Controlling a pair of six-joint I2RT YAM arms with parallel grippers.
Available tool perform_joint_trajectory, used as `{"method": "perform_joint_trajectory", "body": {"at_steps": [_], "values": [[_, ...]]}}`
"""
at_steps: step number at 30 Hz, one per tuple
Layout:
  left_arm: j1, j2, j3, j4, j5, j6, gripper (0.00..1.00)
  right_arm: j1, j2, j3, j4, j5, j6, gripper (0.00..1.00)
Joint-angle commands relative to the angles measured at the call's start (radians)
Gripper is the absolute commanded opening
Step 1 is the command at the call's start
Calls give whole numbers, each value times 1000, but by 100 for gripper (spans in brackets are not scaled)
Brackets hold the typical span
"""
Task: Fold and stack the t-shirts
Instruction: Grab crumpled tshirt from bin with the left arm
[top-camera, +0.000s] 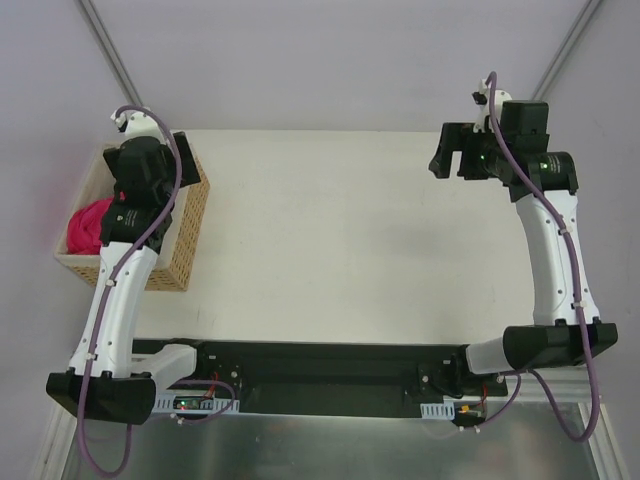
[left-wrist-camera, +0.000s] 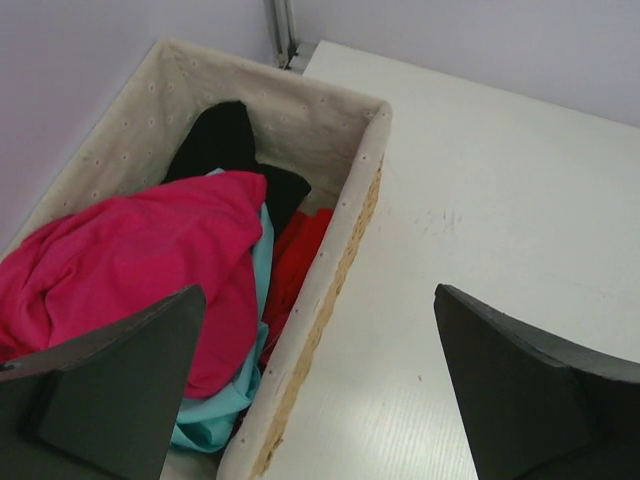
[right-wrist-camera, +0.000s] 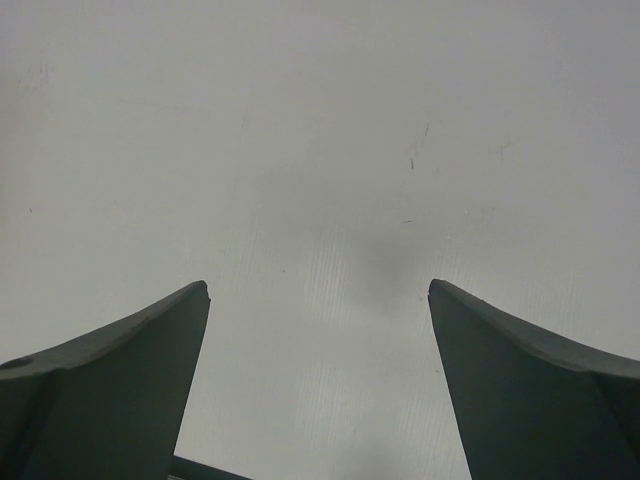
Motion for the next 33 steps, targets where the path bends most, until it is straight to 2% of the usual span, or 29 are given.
{"method": "perform_joint_trajectory", "body": {"at_steps": [1, 4, 5, 6, 8, 12, 16, 18, 19, 20, 24, 25, 29, 33], "values": [[9, -19, 62, -5, -114, -80, 99, 3, -59, 28, 57, 64, 60, 96], [9, -11, 54, 4, -170, -98, 99, 2, -106, 2, 114, 105, 91, 96], [9, -5, 51, 1, -203, -123, 99, 2, -137, -89, 167, 120, 99, 96], [8, -3, 47, 3, -200, -118, 99, 2, -169, -140, 298, 134, 102, 96], [8, -6, 31, -2, -175, -118, 99, 2, -232, -225, 367, 131, 94, 96], [8, -54, -12, -11, 81, -132, 99, 3, -183, -172, 321, 70, 43, 96], [8, -106, -51, -28, 208, -183, 99, 6, -111, -118, 263, 114, 94, 96], [8, -105, -61, -43, 271, -158, 99, 10, -74, -87, 205, 96, 114, 96], [8, -100, -59, -57, 397, -114, 99, 11, -62, -57, 183, 93, 129, 96], [6, -101, -55, -63, 409, -103, 99, 11, -48, -38, 160, 82, 142, 96], [6, -112, -36, -99, 359, -222, 99, 29, 13, 40, 26, 27, 211, 96], [6, -123, -33, -102, 369, -239, 99, 33, 13, 45, 16, 12, 276, 96], [6, -131, -19, -112, 525, -354, 99, 77, -55, -62, 117, -38, 405, 96], [5, -95, -29, -117, 770, -448, 99, 164, -106, -135, 211, -80, 484, 96]]}}
